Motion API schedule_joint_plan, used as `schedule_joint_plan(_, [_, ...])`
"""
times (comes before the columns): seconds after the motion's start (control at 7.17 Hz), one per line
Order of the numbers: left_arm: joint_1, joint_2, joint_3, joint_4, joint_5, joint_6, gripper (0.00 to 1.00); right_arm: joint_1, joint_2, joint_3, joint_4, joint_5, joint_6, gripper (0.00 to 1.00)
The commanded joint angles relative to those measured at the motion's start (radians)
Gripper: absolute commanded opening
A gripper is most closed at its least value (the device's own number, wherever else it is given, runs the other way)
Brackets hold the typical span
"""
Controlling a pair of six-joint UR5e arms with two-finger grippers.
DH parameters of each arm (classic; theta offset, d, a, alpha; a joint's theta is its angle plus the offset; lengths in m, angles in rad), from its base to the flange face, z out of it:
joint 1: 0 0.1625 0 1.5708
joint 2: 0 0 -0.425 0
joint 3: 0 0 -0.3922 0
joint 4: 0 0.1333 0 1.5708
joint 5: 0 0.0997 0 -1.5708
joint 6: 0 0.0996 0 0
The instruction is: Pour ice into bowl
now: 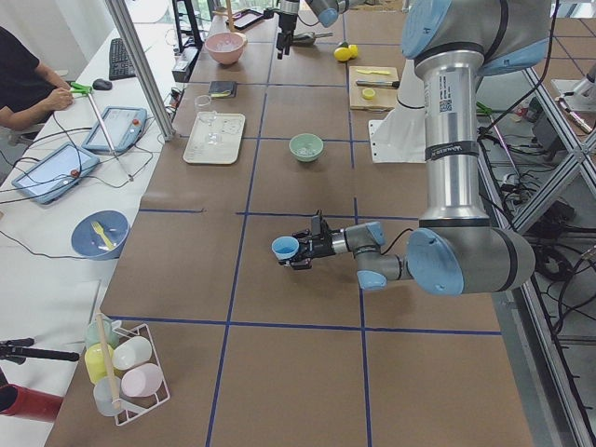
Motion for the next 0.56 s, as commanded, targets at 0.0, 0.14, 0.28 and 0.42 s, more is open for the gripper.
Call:
schedule_joint_plan(0.0, [0.005,0.001,0.007,-0.005,-0.011,0.002,0.9,0.0,0.0,0.01,0.0,0.008,0.011,1.0])
schedule_joint_plan(0.14, [0.007,0.003,0.006,-0.013,-0.011,0.003,1.0,0.0,0.0,0.014,0.0,0.008,0.013,1.0])
schedule_joint_plan(0.28, [0.005,0.004,0.004,-0.055,-0.038,0.056,1.0,-0.002,0.0,0.014,0.0,0.008,0.013,1.0])
schedule_joint_plan(0.42, [0.004,0.015,0.004,-0.195,-0.07,0.201,1.0,-0.002,0.0,0.015,0.0,0.008,0.013,1.0])
